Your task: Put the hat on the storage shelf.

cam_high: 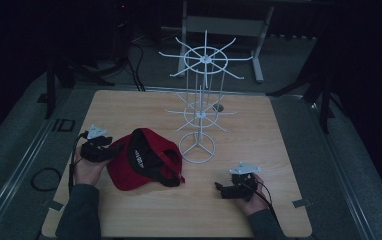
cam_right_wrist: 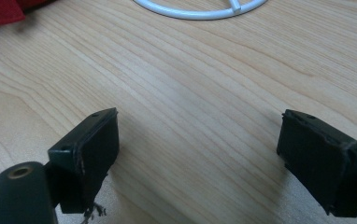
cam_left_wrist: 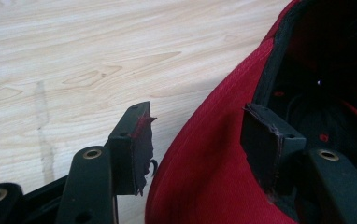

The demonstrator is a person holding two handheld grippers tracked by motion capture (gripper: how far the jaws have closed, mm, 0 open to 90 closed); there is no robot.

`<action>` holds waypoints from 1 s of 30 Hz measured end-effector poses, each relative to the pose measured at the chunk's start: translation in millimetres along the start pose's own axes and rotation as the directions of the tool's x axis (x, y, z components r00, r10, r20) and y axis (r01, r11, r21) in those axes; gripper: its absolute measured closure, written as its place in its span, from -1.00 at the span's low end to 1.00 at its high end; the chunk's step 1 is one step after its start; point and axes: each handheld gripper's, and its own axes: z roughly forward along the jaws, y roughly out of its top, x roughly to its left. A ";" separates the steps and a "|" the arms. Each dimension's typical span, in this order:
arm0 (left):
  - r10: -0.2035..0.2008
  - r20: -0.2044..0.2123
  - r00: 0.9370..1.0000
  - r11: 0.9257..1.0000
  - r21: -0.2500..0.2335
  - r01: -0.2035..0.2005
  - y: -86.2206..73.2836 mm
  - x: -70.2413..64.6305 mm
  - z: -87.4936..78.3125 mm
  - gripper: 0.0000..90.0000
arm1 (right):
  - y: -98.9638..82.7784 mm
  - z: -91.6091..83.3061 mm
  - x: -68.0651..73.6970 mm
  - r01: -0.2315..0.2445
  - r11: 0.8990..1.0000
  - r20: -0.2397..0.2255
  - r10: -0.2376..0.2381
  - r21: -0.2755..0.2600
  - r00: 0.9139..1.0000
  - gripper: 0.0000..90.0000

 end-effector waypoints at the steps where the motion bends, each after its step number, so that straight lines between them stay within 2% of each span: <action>1: 0.000 0.008 1.000 1.000 0.008 0.000 1.0 0.1 1.3 0.03 | 0.0 0.0 0.0 0.000 1.000 0.000 0.000 0.000 1.000 -0.72; 3: 0.018 0.003 1.000 1.000 0.024 -0.018 2.0 -1.5 2.8 0.15 | 0.0 0.0 0.1 -0.001 1.000 0.000 0.001 -0.001 1.000 -0.72; 5: 0.046 -0.023 0.999 0.998 0.037 -0.045 2.7 -4.5 2.4 0.25 | 0.0 0.0 0.1 -0.002 1.000 0.000 0.002 -0.001 1.000 -0.72; 8: 0.053 -0.037 0.998 0.998 0.048 -0.051 2.8 -5.9 0.5 0.44 | 0.0 0.0 0.1 -0.001 1.000 0.000 0.001 0.000 1.000 -0.72; 9: 0.047 -0.068 0.997 0.998 0.053 -0.044 1.4 -5.7 -0.9 0.47 | 0.0 0.0 0.0 -0.001 1.000 0.000 0.001 -0.001 1.000 -0.72; 11: 0.019 -0.090 0.996 0.999 0.051 -0.015 -2.0 -2.7 -2.9 0.51 | 0.0 0.0 0.0 0.001 1.000 0.000 -0.001 0.000 1.000 -0.72; 12: 0.019 -0.090 0.996 0.999 0.051 -0.015 -2.0 -2.7 -2.9 0.53 | 0.0 0.0 0.0 0.000 1.000 -0.001 0.000 0.000 1.000 -0.72; 13: -0.016 -0.104 0.994 0.999 0.043 0.021 -7.1 0.1 -5.8 0.56 | 0.0 0.0 0.0 0.000 1.000 0.000 0.000 0.000 1.000 -0.72; 15: -0.049 -0.116 0.992 0.998 0.039 0.054 -13.1 2.3 -10.0 0.58 | 0.0 0.0 -0.1 0.002 1.000 0.000 -0.002 -0.001 1.000 -0.72; 17: -0.075 -0.095 0.993 0.996 0.039 0.079 -19.2 3.2 -14.0 0.60 | 0.0 0.1 -0.2 0.002 1.000 0.000 -0.002 -0.001 1.000 -0.72; 21: -0.066 -0.030 0.997 0.997 0.049 0.067 -30.0 -3.3 -21.6 0.58 | -0.1 0.1 -0.1 0.002 1.000 0.000 -0.002 -0.002 1.000 -0.72; 22: -0.066 -0.030 0.997 0.997 0.049 0.067 -30.0 -3.3 -21.6 0.56 | -0.1 0.1 -0.2 0.002 1.000 0.000 -0.002 -0.001 1.000 -0.72; 23: -0.065 0.008 0.998 0.997 0.050 0.064 -33.9 -7.5 -25.3 0.54 | -0.1 0.1 -0.2 0.003 1.000 0.000 -0.003 -0.002 1.000 -0.72; 24: -0.065 0.008 0.998 0.997 0.050 0.064 -33.9 -7.5 -25.3 0.53 | -0.1 0.1 -0.2 0.003 1.000 0.000 -0.003 -0.002 1.000 -0.72; 28: -0.072 0.112 0.991 0.995 0.071 0.064 -39.6 -18.1 -32.8 0.48 | -0.1 0.1 -0.1 0.002 1.000 0.000 -0.002 -0.002 1.000 -0.72; 29: -0.072 0.112 0.991 0.995 0.071 0.064 -39.6 -18.1 -32.8 0.46 | -0.1 0.1 -0.1 0.002 1.000 0.000 -0.002 -0.002 1.000 -0.72; 30: -0.074 0.136 0.988 0.995 0.081 0.063 -40.4 -20.9 -33.4 0.44 | -0.1 0.1 -0.1 0.002 1.000 0.000 -0.002 -0.001 1.000 -0.72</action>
